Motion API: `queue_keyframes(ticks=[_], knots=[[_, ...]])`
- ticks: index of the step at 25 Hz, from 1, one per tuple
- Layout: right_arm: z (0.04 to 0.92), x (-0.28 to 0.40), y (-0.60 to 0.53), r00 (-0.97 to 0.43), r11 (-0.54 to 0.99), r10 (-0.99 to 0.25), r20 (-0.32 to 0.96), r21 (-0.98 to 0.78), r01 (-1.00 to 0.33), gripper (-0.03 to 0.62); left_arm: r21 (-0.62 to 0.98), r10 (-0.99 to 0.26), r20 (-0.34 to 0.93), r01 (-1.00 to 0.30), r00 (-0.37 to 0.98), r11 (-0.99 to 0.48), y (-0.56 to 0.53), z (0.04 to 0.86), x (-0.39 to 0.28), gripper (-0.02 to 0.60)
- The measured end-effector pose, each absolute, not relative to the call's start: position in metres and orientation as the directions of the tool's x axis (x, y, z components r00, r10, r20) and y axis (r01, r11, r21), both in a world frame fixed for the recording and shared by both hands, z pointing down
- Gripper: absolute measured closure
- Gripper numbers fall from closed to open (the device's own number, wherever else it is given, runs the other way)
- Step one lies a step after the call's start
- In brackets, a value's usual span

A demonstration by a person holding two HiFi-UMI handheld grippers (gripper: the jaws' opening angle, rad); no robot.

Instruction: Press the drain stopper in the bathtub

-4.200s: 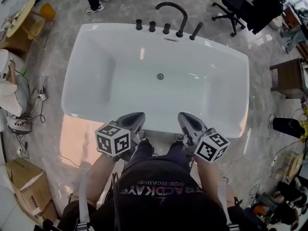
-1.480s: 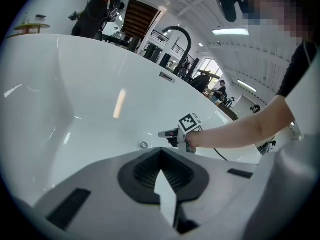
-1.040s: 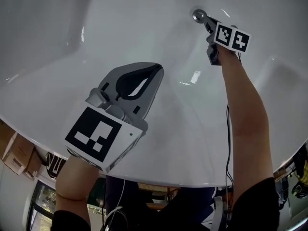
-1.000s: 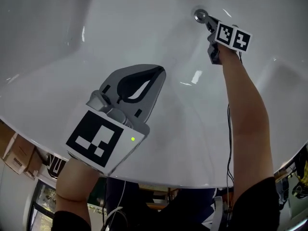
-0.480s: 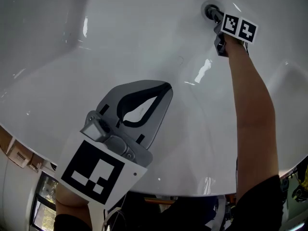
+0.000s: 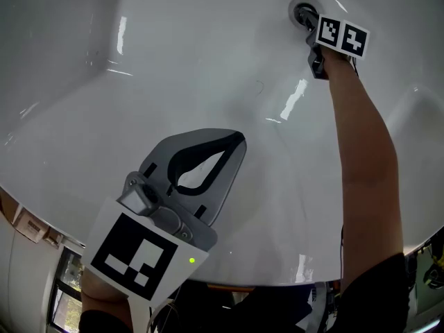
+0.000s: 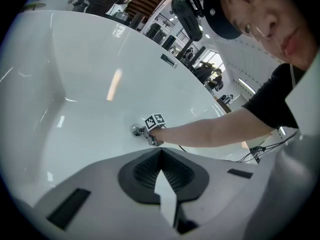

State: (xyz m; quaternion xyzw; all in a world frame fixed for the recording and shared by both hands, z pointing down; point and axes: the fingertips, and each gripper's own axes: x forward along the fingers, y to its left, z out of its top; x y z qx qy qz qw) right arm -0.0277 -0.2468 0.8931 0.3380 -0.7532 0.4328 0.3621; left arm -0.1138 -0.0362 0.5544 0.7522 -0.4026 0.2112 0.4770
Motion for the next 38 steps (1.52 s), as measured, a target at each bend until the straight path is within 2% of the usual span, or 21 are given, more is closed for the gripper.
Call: queue_keyframes(ticks=[9,28,33,38], knots=[[0.895,-0.029,-0.245,-0.524,0.386,-0.167,0.835,-0.433,-0.814,0.583,0.554,-0.390,0.702,-0.801,0.595,-0.225,-0.031,0.556,-0.112,0.578],[0.896,-0.035,-0.248,-0.467,0.477,-0.201,0.861,-0.330,-0.814,0.583,0.545,-0.387,0.701,-0.800,0.599,-0.251,-0.035,0.548,-0.112,0.578],[0.903,-0.034,-0.250,-0.444,0.483,-0.196,0.874,-0.308,-0.820,0.583,0.523,-0.399,0.704,-0.809,0.587,-0.267,-0.041,0.552,-0.114,0.578],[0.873,-0.029,-0.255,-0.393,0.443,-0.249,0.885,-0.257,-0.859,0.583,0.488,-0.450,0.702,-0.833,0.552,-0.260,-0.043,0.555,-0.119,0.578]])
